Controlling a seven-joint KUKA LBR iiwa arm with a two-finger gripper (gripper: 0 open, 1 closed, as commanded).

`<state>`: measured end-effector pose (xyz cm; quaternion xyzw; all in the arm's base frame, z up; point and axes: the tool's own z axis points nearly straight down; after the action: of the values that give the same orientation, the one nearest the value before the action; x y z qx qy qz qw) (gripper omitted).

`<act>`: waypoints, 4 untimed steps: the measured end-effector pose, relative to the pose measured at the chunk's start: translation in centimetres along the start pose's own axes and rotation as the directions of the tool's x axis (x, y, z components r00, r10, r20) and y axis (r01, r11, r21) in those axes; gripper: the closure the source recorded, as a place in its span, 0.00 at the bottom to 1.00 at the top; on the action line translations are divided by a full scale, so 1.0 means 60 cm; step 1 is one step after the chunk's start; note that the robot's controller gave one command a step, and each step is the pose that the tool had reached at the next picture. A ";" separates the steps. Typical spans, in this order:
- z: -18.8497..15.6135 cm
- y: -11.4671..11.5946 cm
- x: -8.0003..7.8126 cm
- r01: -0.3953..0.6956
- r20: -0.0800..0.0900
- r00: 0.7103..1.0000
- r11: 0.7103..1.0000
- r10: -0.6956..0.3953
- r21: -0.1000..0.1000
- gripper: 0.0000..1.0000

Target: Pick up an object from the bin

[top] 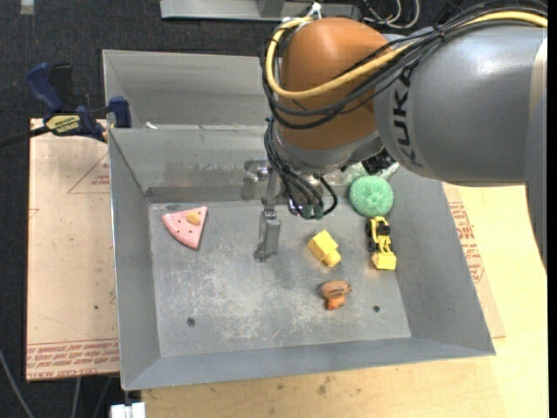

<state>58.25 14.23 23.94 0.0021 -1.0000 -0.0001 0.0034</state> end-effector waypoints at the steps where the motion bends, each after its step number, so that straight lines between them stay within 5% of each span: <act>1: -0.008 -0.001 -0.002 -0.003 0.008 1.000 1.000 0.003 -0.001 0.00; 2: 0.019 0.060 -0.026 0.044 0.015 0.999 0.999 -0.044 0.000 0.00; 3: 0.063 0.106 -0.015 0.112 0.009 0.994 0.994 -0.112 -0.003 0.00; 4: 0.103 0.128 -0.044 0.034 0.011 0.999 0.999 -0.034 -0.002 0.00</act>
Offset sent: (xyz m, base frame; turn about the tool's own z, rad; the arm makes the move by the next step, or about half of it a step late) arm 0.0286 0.0913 -0.0394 -0.1124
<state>60.83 21.94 17.74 0.0190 -0.9998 -0.0013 -0.0022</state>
